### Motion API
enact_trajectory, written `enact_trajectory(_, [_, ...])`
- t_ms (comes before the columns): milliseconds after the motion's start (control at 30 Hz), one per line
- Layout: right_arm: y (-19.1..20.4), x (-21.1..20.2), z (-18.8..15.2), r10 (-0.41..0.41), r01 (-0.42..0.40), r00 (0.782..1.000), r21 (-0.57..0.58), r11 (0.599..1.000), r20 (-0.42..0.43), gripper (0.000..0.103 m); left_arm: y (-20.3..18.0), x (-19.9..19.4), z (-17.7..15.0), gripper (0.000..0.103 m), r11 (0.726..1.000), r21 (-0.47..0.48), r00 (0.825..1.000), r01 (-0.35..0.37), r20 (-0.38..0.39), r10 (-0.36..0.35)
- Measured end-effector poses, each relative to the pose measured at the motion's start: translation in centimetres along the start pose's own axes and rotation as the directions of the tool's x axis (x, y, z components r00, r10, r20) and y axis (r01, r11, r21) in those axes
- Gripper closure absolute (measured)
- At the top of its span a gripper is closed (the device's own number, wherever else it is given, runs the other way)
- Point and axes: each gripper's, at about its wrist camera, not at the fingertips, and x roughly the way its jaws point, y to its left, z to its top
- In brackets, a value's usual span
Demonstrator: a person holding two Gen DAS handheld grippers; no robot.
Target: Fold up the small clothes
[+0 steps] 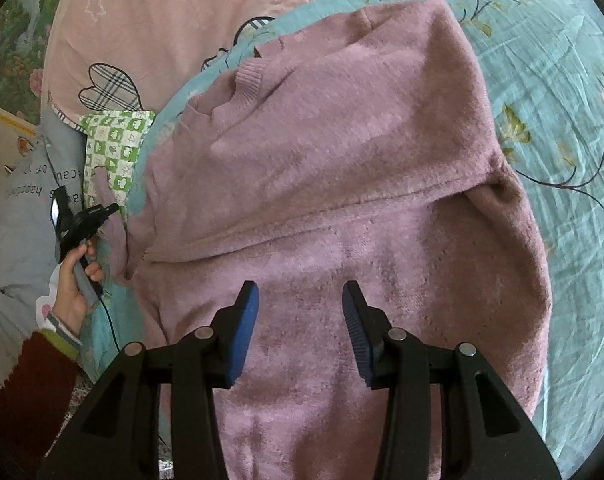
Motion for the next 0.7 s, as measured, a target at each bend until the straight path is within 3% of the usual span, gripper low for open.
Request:
enact_trajectory(167, [0.3, 0.2, -0.3, 0.022, -0.022, 1.0, 0.022, 1.0, 0.005, 0.058, -6.0, -4.7, -2.7, 0.1, 0.981, 0.096, 0.985, 0.167, 0.029, -0.17])
enact_trajectory(267, [0.1, 0.2, -0.7, 0.034, -0.034, 0.999, 0.049, 0.998, 0.01, 0.058, -12.0, -7.2, -5.2, 0.1, 0.95, 0.177, 0.963, 0.257, 0.033, -0.266])
enact_trajectory(367, [-0.1, -0.2, -1.0, 0.035, -0.036, 0.999, 0.061, 0.997, 0.024, 0.058, -18.5, -8.8, -7.5, 0.1, 0.917, 0.264, 0.947, 0.298, 0.037, -0.318])
enact_trajectory(467, [-0.7, -0.9, -1.3, 0.028, -0.031, 0.999, 0.078, 0.996, 0.044, 0.058, -24.1, -8.6, -9.8, 0.1, 0.869, 0.324, 0.919, 0.374, -0.007, -0.393])
enact_trajectory(567, [-1.6, -1.5, -1.5, 0.021, -0.026, 0.998, 0.102, 0.994, 0.055, 0.058, -27.7, -8.1, -12.1, 0.1, 0.843, 0.378, 0.917, 0.383, -0.046, -0.396])
enact_trajectory(700, [-1.9, -2.5, -1.8, 0.021, -0.029, 0.996, 0.097, 0.995, 0.082, 0.058, -27.7, -6.2, -12.9, 0.1, 0.843, 0.352, 0.911, 0.407, -0.083, -0.405])
